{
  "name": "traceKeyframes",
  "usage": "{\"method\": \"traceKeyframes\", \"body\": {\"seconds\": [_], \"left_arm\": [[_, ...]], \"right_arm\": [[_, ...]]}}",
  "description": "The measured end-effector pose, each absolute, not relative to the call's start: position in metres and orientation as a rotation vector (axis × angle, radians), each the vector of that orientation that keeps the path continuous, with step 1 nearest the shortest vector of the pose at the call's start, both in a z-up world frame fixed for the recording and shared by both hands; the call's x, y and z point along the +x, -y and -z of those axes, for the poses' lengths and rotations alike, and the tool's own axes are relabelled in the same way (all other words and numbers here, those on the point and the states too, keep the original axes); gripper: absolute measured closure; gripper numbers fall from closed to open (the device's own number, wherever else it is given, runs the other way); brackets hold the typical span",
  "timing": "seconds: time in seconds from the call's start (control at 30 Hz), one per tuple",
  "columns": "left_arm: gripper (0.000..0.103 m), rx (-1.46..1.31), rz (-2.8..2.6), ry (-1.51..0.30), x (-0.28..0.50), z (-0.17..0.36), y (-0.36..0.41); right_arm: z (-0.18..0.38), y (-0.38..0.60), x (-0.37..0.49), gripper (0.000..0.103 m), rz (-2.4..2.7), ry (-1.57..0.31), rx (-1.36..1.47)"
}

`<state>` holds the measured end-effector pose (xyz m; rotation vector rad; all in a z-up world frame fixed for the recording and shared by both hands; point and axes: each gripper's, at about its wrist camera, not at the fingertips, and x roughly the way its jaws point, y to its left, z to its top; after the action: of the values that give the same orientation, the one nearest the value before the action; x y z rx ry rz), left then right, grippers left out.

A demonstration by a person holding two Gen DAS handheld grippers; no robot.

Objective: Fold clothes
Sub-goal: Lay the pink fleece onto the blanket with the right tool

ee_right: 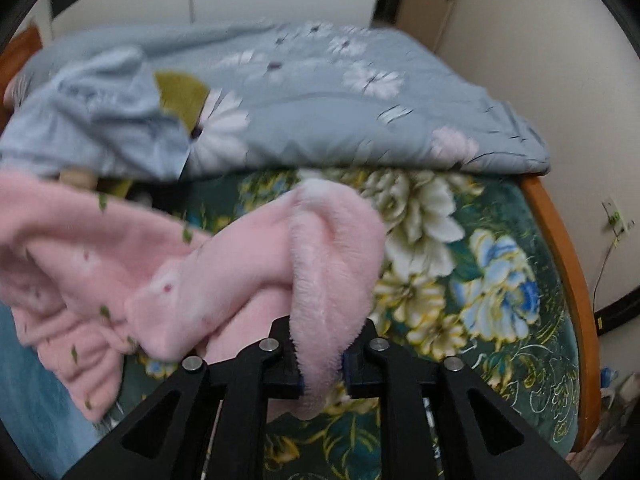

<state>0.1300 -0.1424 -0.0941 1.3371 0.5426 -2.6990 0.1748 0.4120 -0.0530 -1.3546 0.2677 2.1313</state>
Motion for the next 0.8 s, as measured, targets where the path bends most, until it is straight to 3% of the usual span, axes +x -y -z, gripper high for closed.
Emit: {"method": "traceKeyframes", "body": {"seconds": [0.07,0.13,0.33,0.5,0.8], "left_arm": [[0.000,1.328,2.687,-0.558,0.128,0.099,0.142],[0.000,1.350,2.673,-0.574,0.124,0.104,0.141],[0.000,1.437,2.666,-0.539,0.119,0.121,0.120],[0.000,1.444,2.672,-0.483,0.126,0.125,0.114],[0.000,1.438,2.644,-0.545,0.130,0.128,0.125]], "right_arm": [[0.045,-0.403,0.182,0.076,-2.162,-0.184,-1.373],[0.034,-0.385,0.182,0.060,-2.195,-0.067,-1.375],[0.000,-0.328,0.182,0.040,-2.313,0.137,-1.278],[-0.006,-0.273,0.158,0.040,-2.469,0.193,-1.279],[-0.026,-0.197,0.127,0.040,-2.659,0.241,-1.220]]}}
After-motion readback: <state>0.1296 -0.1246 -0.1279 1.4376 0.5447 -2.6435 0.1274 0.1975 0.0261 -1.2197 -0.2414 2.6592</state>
